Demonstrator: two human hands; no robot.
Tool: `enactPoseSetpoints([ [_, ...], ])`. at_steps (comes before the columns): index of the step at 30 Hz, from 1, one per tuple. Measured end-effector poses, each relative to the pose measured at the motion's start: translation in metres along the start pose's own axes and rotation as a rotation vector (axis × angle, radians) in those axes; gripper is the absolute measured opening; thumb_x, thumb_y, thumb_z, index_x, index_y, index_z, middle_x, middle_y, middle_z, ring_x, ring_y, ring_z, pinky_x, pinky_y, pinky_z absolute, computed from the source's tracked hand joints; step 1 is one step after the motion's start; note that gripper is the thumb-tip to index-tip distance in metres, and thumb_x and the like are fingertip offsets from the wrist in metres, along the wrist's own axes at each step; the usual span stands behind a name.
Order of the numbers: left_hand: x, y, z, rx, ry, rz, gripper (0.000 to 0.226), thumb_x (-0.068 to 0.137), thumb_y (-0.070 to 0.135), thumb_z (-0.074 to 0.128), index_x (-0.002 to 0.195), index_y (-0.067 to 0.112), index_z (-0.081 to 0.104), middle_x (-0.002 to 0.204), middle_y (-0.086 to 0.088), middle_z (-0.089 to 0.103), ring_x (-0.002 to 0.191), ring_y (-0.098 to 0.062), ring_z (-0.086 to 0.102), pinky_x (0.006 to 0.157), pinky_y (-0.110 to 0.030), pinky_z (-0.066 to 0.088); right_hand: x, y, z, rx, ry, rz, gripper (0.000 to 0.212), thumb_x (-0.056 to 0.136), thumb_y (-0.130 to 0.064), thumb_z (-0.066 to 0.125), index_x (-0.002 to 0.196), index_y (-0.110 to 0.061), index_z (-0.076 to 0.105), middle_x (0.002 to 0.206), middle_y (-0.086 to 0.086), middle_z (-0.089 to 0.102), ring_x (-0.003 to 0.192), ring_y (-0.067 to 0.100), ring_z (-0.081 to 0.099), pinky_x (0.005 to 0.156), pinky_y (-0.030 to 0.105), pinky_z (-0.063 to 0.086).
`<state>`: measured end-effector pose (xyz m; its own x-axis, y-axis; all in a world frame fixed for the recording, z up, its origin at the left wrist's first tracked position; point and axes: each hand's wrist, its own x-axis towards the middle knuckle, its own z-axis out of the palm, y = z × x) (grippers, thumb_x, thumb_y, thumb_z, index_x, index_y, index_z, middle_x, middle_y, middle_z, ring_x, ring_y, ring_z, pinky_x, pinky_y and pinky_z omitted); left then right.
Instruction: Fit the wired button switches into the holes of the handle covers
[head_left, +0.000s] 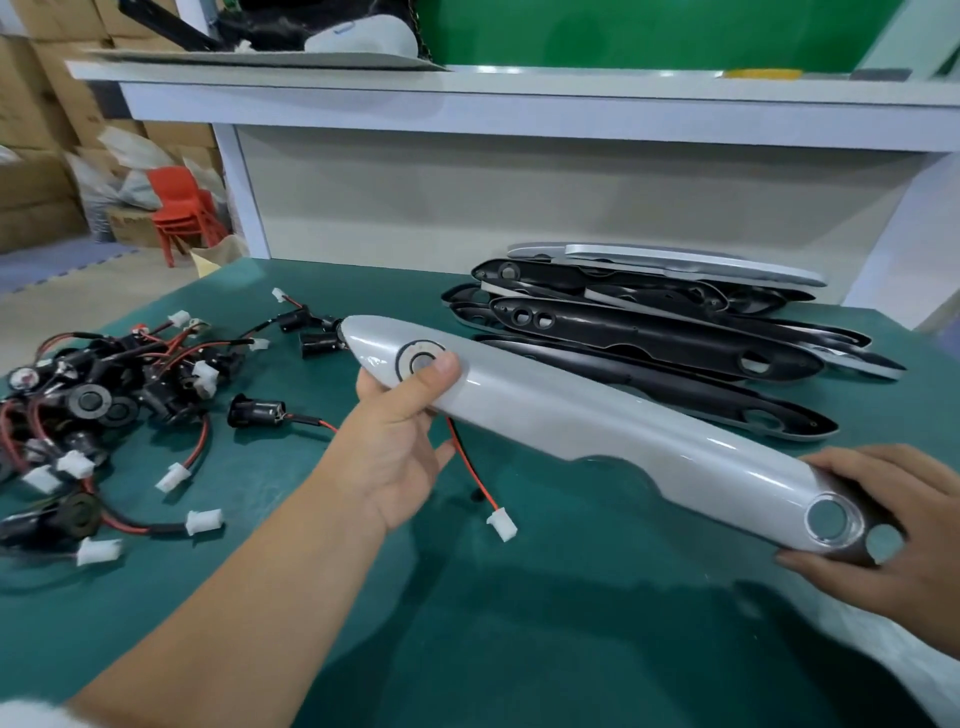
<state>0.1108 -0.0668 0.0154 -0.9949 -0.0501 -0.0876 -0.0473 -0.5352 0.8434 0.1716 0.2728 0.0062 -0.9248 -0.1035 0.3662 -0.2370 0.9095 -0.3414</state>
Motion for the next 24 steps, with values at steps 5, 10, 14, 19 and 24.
enactPoseSetpoints([
  [5,0.000,0.004,-0.003,0.012,-0.030,-0.035,0.051,0.061,0.032,0.069,0.111,0.026,0.055,0.099,0.015,0.069,0.107,-0.007,0.056,0.111,-0.053,0.026,0.001,-0.001,-0.004,0.005,-0.014,-0.012,0.069,0.052,-0.077,0.063,0.109,-0.038,0.057,0.099,-0.019,0.053,0.089,0.014,0.056,0.079,0.033,0.044],
  [10,0.001,0.018,-0.008,0.018,-0.137,0.086,0.010,0.075,0.027,0.058,0.085,0.027,0.055,0.087,0.013,0.065,0.084,-0.006,0.057,0.106,-0.047,0.030,0.001,0.034,-0.013,0.044,-0.066,0.012,0.070,0.052,-0.084,0.063,0.114,-0.055,0.046,0.106,-0.031,0.051,0.095,0.002,0.055,0.079,0.030,0.044],
  [14,0.001,0.017,-0.009,0.259,-0.048,0.190,0.019,0.091,0.008,0.053,0.086,0.025,0.058,0.080,0.015,0.067,0.081,-0.003,0.059,0.101,-0.039,0.038,0.003,0.051,-0.008,0.033,-0.146,0.046,0.072,0.052,-0.085,0.062,0.114,-0.052,0.049,0.104,-0.031,0.052,0.096,-0.001,0.055,0.077,0.024,0.044],
  [19,-0.002,0.009,-0.003,0.281,0.008,0.202,0.024,0.090,0.004,0.054,0.081,0.025,0.058,0.083,0.013,0.066,0.087,-0.006,0.058,0.097,-0.036,0.040,0.004,0.011,0.003,0.101,-0.203,0.002,0.065,0.060,-0.088,0.050,0.119,-0.060,0.042,0.114,-0.034,0.050,0.104,-0.014,0.049,0.085,0.007,0.039],
  [24,-0.017,-0.003,0.005,0.288,-0.072,0.219,0.026,0.090,-0.003,0.052,0.091,0.022,0.059,0.079,0.015,0.069,0.080,-0.003,0.062,0.088,-0.029,0.046,0.026,-0.059,0.010,0.115,-0.077,-0.287,0.039,0.078,-0.071,0.042,0.115,-0.070,0.032,0.113,-0.047,0.038,0.107,-0.028,0.033,0.084,0.002,0.030],
])
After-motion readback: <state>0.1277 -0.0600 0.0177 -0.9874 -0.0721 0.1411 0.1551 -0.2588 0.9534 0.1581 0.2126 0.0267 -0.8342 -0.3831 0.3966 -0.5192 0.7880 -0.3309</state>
